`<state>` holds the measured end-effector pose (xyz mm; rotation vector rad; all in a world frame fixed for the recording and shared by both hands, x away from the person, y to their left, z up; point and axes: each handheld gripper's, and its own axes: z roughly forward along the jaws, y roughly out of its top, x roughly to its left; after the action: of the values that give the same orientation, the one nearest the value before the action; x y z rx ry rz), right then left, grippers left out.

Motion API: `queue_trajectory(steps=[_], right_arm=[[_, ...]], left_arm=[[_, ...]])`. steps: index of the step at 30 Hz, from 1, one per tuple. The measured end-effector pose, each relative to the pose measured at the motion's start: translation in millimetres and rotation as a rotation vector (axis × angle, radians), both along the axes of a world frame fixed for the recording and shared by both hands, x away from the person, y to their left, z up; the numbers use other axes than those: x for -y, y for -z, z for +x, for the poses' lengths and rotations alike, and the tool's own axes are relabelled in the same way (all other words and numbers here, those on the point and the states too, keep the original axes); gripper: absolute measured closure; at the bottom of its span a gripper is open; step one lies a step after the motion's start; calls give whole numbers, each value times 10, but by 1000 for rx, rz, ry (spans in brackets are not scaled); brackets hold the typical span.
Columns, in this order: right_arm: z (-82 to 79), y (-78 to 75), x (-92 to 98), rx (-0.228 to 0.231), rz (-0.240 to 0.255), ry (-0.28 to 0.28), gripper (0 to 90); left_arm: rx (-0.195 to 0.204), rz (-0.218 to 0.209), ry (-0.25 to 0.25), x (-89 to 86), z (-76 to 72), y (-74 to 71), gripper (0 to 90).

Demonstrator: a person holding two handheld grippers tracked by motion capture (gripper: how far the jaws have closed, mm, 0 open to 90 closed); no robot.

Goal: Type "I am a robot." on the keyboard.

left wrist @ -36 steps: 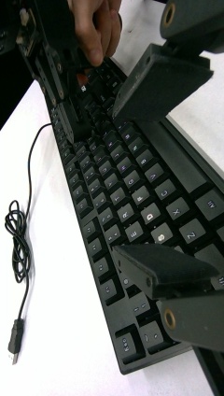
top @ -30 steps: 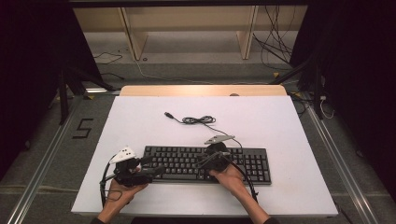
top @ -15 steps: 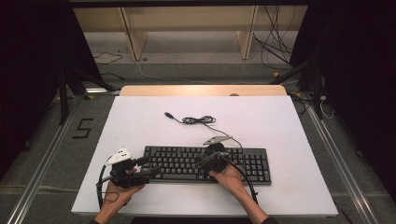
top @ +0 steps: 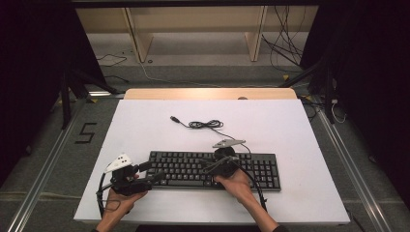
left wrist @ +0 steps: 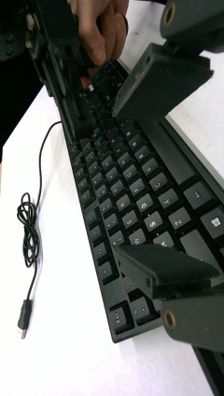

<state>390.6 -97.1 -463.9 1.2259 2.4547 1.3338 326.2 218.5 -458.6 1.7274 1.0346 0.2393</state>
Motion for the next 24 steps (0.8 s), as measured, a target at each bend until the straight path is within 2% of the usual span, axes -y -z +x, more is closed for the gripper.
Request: queue_trajectory(steps=[3,7,10,13,20,24], right_arm=[[-21,-42,-16,1,40,-24,659],[-68,-88,-100,-1,56,-68,518],[-101,-98,-183,8,53,-97,485],[-123,-89,-226,11,52,-112,516],[-176,-63,-320,35,19,-144,781],[-185,-4,-367,26,-11,-152,871]], left_arm=[[4,-1,-1,2,-11,-4,272],[9,-3,-2,-9,-22,-6,271],[9,-4,-6,-18,-25,-5,271],[10,-3,-6,-24,-27,-5,269],[11,0,-7,-21,-26,0,268],[11,1,-8,-23,-27,0,268]])
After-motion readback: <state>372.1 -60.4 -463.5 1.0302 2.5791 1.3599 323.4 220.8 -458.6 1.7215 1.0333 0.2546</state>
